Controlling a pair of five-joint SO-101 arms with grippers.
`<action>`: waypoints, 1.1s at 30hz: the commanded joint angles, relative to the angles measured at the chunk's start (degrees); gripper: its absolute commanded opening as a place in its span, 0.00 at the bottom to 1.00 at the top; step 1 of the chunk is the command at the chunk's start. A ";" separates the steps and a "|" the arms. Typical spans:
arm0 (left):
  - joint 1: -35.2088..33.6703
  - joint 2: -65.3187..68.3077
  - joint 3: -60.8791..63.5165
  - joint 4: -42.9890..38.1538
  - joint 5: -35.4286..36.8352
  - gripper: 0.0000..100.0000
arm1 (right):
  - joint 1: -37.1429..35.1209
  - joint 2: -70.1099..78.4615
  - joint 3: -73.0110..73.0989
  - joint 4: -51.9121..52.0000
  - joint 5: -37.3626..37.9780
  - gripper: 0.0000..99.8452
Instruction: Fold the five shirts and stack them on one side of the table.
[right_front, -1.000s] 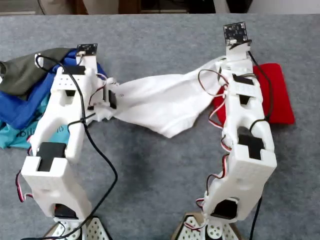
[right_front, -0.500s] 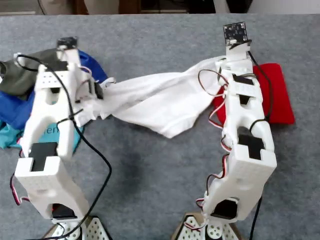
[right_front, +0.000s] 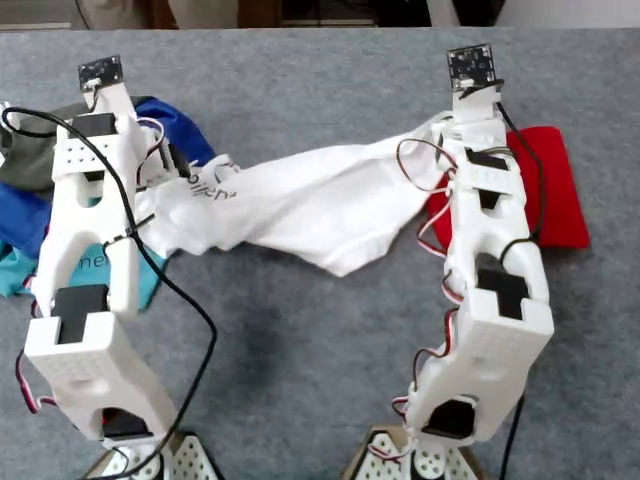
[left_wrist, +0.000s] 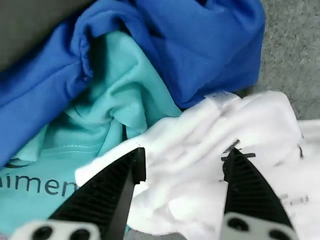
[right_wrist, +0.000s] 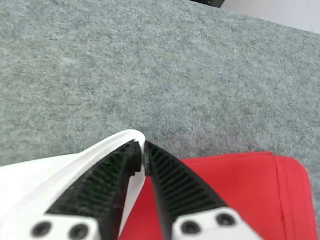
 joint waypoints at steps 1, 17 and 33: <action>5.27 -2.86 -4.04 7.21 -0.26 0.26 | -0.84 -0.31 -3.03 0.18 0.53 0.00; 28.66 -2.51 -22.15 29.89 -9.05 0.17 | -0.84 -0.31 -3.03 0.18 0.53 0.00; 30.15 4.26 12.57 1.41 -20.66 0.17 | -0.84 -0.31 -3.03 0.18 0.53 0.00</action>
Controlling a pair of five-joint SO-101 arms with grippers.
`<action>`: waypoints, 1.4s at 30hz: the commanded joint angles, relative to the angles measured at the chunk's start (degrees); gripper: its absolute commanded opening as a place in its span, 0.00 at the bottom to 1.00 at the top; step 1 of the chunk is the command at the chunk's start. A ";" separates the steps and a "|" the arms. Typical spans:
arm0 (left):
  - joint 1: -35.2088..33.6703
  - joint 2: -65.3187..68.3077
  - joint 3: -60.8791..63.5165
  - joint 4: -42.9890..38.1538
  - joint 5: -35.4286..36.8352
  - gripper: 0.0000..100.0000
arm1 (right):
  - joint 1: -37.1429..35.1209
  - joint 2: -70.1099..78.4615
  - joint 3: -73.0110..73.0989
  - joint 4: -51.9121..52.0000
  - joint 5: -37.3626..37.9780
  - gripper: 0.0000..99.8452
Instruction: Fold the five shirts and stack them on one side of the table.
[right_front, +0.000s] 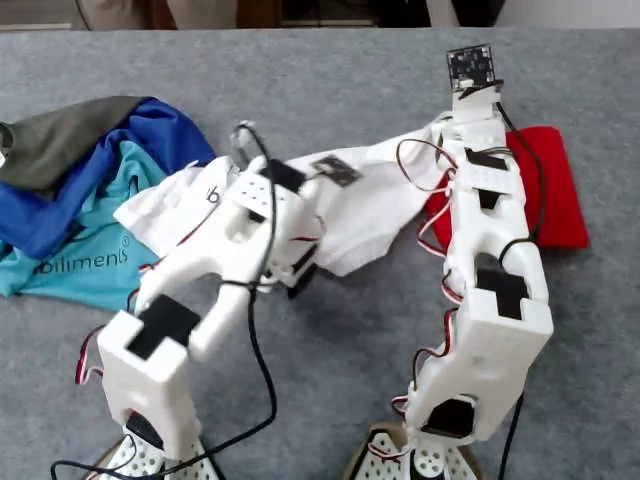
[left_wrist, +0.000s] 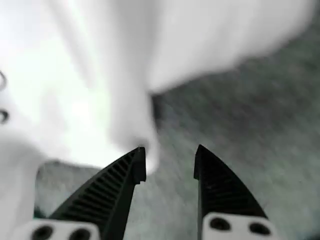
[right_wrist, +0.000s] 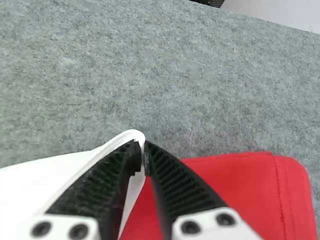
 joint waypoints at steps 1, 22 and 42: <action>-3.43 3.12 0.88 -5.54 2.99 0.17 | -0.92 -0.31 -3.03 0.18 0.53 0.00; -18.02 16.75 -16.00 -2.64 6.33 0.17 | -1.01 0.84 -3.56 0.18 2.37 0.00; -17.14 16.66 -42.99 23.91 6.42 0.02 | -1.01 0.84 -3.56 0.18 2.46 0.00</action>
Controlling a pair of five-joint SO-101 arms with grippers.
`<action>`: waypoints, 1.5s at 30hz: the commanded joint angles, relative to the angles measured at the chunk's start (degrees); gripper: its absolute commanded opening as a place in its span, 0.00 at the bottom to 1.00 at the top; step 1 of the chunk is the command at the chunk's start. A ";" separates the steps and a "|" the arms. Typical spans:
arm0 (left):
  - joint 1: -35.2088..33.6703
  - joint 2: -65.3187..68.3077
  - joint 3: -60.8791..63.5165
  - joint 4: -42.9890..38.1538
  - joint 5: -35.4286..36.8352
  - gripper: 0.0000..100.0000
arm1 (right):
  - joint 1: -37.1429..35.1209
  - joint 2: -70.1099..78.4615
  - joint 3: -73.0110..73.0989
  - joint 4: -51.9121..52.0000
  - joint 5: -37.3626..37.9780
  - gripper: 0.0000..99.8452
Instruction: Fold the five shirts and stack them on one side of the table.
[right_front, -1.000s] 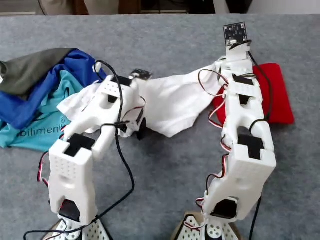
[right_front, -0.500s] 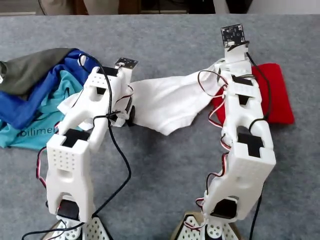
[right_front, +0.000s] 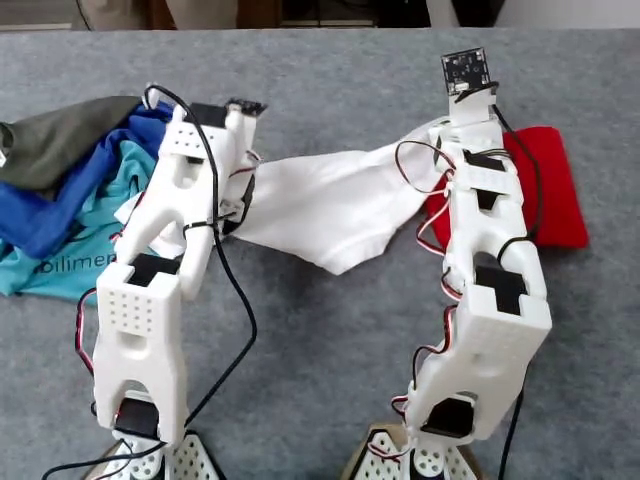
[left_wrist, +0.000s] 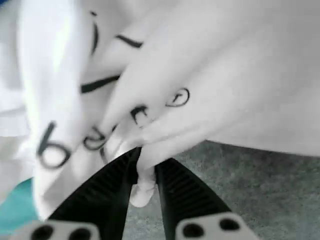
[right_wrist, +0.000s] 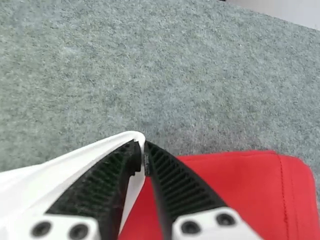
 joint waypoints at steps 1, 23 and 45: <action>-0.53 -1.01 -9.14 4.13 0.18 0.02 | -1.10 -0.66 -3.30 0.26 0.70 0.00; -17.85 -69.32 -2.37 3.87 0.18 0.02 | -1.71 -33.89 -51.30 55.74 -6.95 0.00; -38.95 -83.82 -10.46 3.87 0.18 0.02 | -1.80 -54.55 -76.88 57.23 0.88 0.00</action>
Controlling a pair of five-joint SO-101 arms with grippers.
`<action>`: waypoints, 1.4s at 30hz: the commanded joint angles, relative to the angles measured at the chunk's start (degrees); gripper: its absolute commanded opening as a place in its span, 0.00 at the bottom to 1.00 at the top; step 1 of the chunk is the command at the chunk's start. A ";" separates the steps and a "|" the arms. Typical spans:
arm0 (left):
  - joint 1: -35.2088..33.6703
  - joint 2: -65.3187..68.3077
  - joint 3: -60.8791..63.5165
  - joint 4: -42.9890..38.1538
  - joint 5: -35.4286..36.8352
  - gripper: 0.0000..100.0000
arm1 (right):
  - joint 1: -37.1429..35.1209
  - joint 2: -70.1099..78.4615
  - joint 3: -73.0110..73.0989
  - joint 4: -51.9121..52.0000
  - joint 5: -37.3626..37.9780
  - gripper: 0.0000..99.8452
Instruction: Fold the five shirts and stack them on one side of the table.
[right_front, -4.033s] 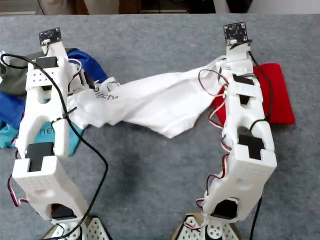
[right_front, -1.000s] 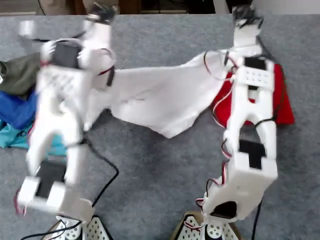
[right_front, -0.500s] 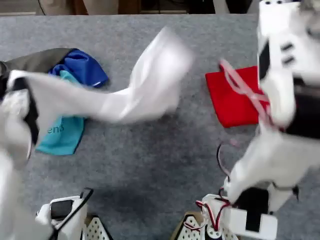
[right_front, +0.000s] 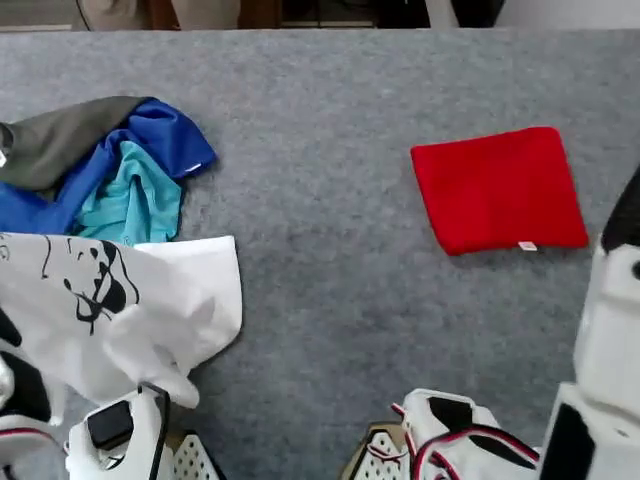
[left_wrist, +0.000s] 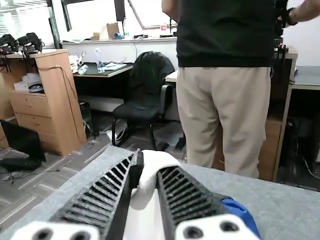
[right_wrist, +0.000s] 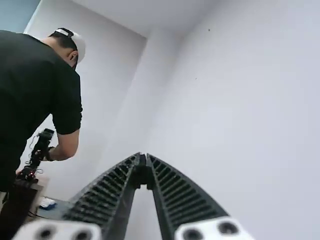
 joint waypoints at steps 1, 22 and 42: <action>-0.62 0.48 1.76 0.44 0.26 0.02 | -0.40 0.04 -0.13 -0.35 3.96 0.00; -1.23 -0.04 33.41 -13.89 -0.09 0.02 | -39.16 0.66 70.11 11.43 17.32 0.02; -4.48 -12.88 59.25 -25.23 0.00 0.02 | -63.96 55.52 70.99 -4.31 10.55 0.19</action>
